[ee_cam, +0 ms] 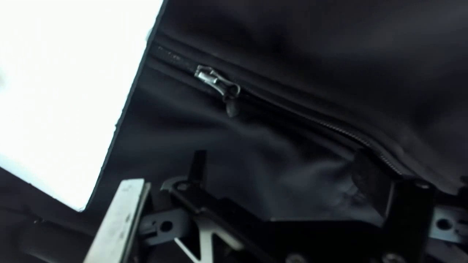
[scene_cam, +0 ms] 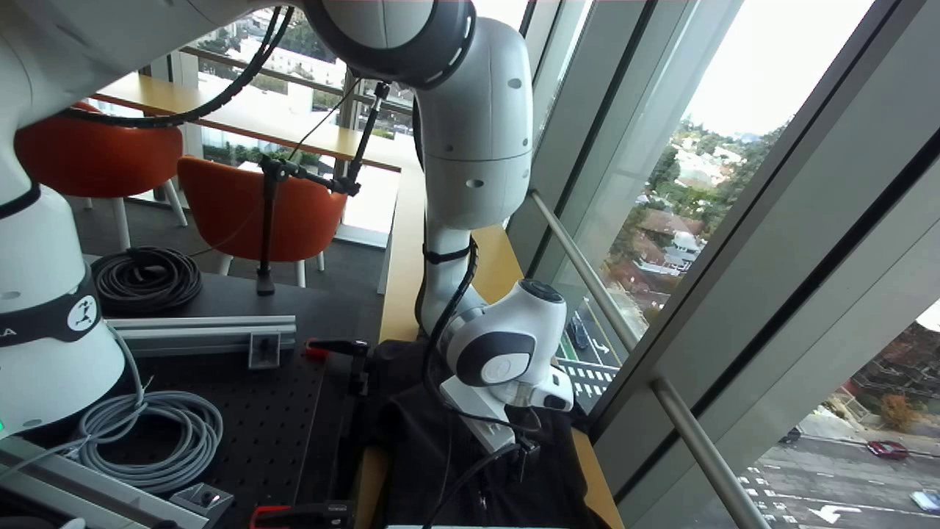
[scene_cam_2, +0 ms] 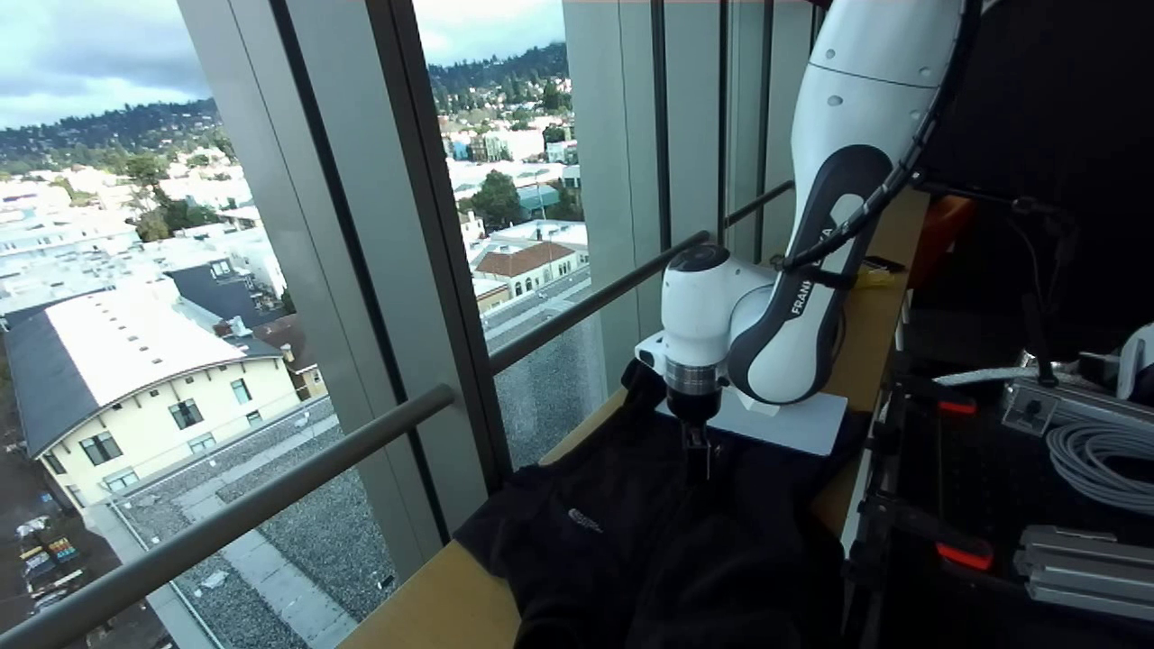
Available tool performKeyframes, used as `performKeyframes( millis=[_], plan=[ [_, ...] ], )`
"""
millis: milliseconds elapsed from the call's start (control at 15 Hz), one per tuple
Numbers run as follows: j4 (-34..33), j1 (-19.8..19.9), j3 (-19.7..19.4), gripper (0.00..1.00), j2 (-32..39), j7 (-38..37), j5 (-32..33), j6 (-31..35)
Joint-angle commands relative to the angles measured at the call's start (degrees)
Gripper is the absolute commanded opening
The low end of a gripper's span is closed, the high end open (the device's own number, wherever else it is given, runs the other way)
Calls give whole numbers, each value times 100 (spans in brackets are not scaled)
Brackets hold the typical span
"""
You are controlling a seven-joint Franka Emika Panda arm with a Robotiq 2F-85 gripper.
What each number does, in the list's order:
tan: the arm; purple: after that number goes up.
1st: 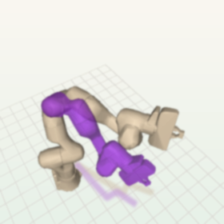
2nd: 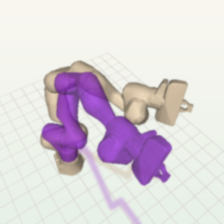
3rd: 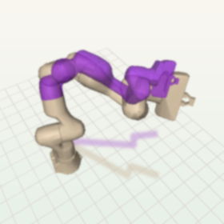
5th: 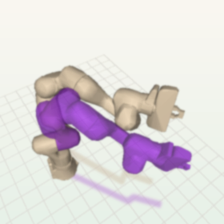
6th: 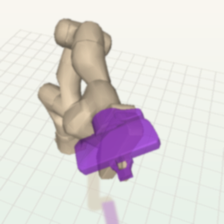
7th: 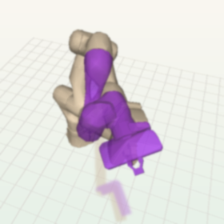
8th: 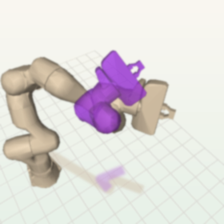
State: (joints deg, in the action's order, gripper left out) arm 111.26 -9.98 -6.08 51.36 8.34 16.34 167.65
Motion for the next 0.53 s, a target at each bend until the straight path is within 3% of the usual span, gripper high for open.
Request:
performKeyframes(
  millis=[0, 333, 467],
  plan=[
    [515, 175, 158, 100, -414, -127, -132, -20],
    [606, 735, 286, 100, -650, 26, -252, -14],
    [573, 1091, 507, 100, -601, 184, -329, 58]
  ],
)
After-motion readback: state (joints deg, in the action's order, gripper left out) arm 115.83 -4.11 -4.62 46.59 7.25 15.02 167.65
